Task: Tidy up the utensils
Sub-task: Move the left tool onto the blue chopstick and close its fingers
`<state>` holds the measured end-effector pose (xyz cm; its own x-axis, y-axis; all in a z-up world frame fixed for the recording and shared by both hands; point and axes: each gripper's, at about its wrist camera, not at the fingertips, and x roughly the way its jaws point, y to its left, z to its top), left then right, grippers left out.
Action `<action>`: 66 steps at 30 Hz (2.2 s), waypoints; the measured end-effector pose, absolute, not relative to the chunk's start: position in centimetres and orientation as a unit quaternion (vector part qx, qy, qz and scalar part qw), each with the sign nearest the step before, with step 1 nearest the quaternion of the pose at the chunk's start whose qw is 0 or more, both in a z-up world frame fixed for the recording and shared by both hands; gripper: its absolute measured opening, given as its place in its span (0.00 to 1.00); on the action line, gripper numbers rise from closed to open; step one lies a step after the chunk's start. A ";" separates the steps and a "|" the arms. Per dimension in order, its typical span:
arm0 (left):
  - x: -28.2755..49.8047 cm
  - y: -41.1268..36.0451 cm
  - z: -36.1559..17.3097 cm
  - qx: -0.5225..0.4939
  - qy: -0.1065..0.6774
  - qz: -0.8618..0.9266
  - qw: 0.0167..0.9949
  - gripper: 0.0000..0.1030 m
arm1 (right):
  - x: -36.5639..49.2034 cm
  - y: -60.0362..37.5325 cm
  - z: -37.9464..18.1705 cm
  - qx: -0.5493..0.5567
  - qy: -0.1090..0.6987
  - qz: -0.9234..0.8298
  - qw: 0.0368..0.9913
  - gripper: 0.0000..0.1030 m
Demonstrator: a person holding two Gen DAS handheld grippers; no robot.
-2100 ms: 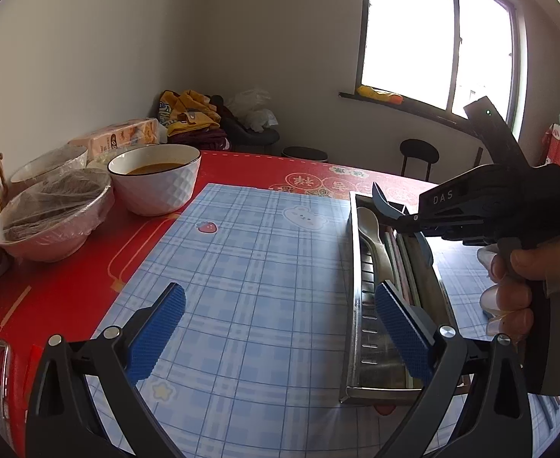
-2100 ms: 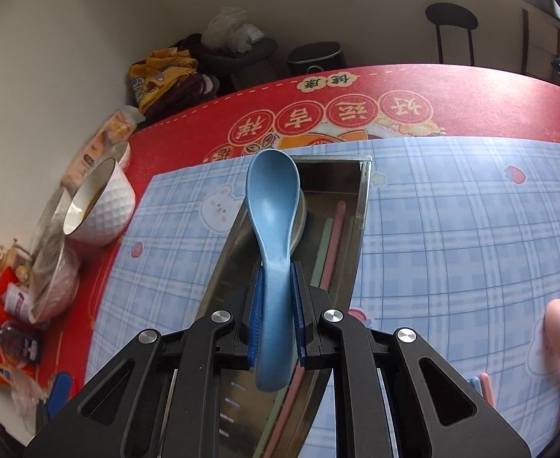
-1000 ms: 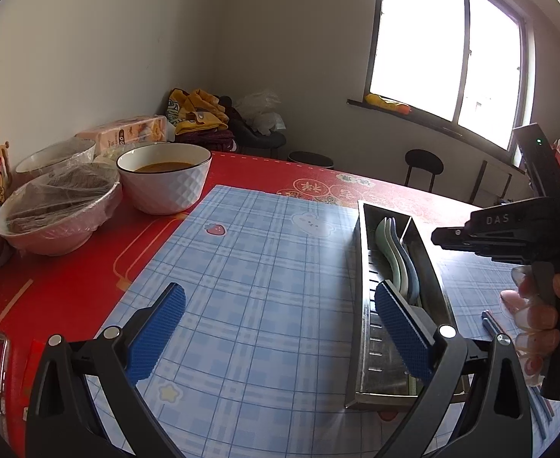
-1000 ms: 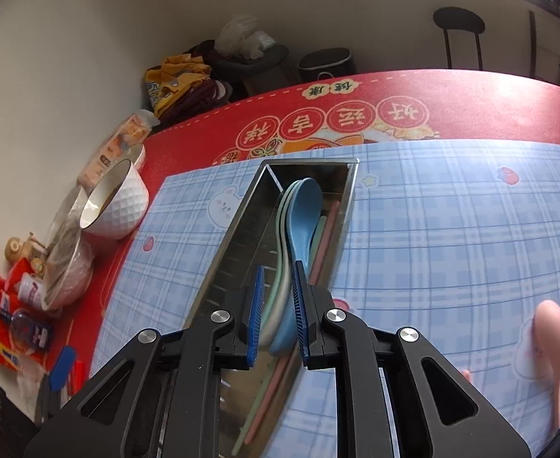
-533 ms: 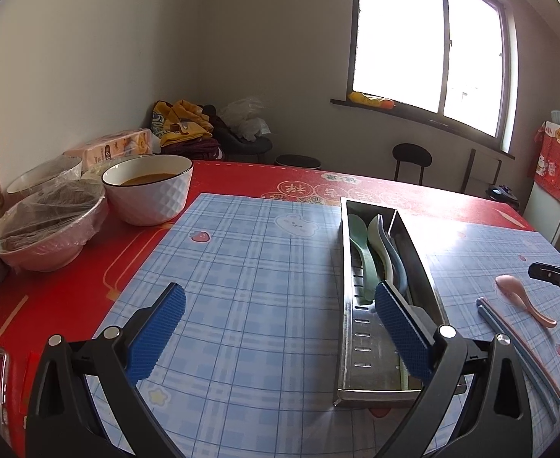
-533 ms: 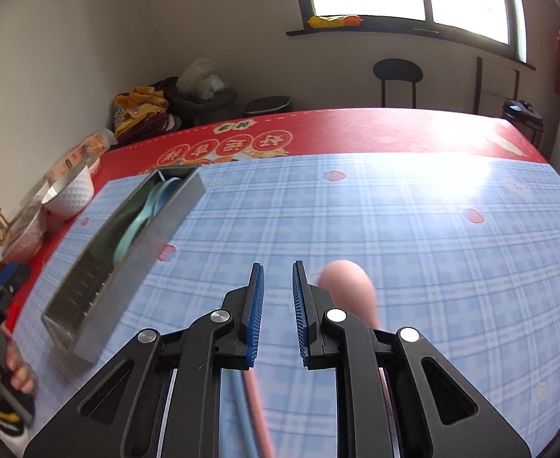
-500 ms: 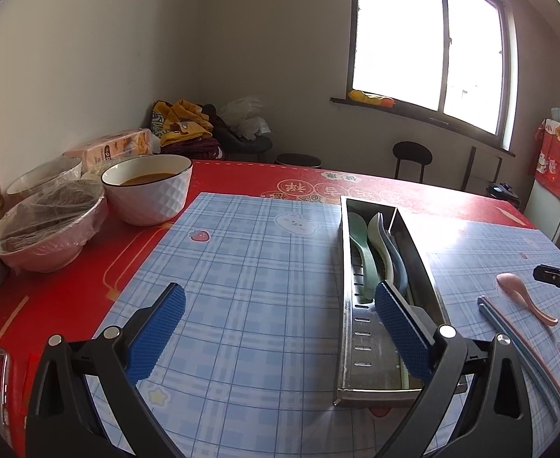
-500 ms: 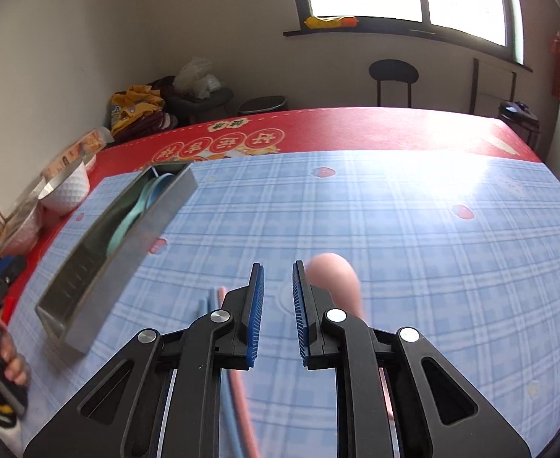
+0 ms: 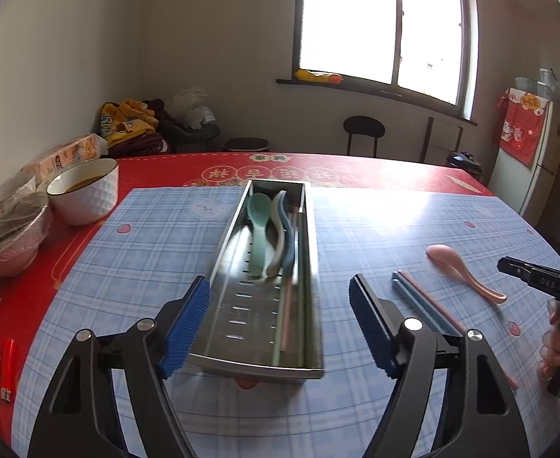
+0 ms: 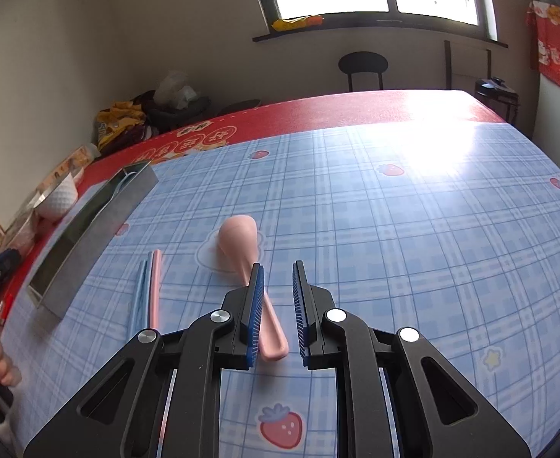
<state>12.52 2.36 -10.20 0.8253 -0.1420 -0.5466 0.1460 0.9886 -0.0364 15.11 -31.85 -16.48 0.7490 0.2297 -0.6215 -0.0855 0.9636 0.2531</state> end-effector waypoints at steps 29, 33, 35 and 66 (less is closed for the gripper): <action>14.2 -12.4 -16.9 0.087 0.451 -0.157 0.874 0.24 | 13.5 -34.6 -16.5 0.180 0.309 0.153 0.921 0.16; 14.5 -11.6 -16.8 0.095 0.454 -0.145 0.874 0.11 | 13.4 -34.5 -16.3 0.180 0.307 0.153 0.922 0.16; 14.8 -10.7 -16.8 0.093 0.454 -0.135 0.876 0.10 | 13.4 -34.4 -16.3 0.180 0.307 0.154 0.922 0.17; 14.1 -7.6 -16.7 0.055 0.402 -0.128 0.905 0.06 | 14.0 -33.8 -16.7 0.178 0.319 0.153 0.918 0.17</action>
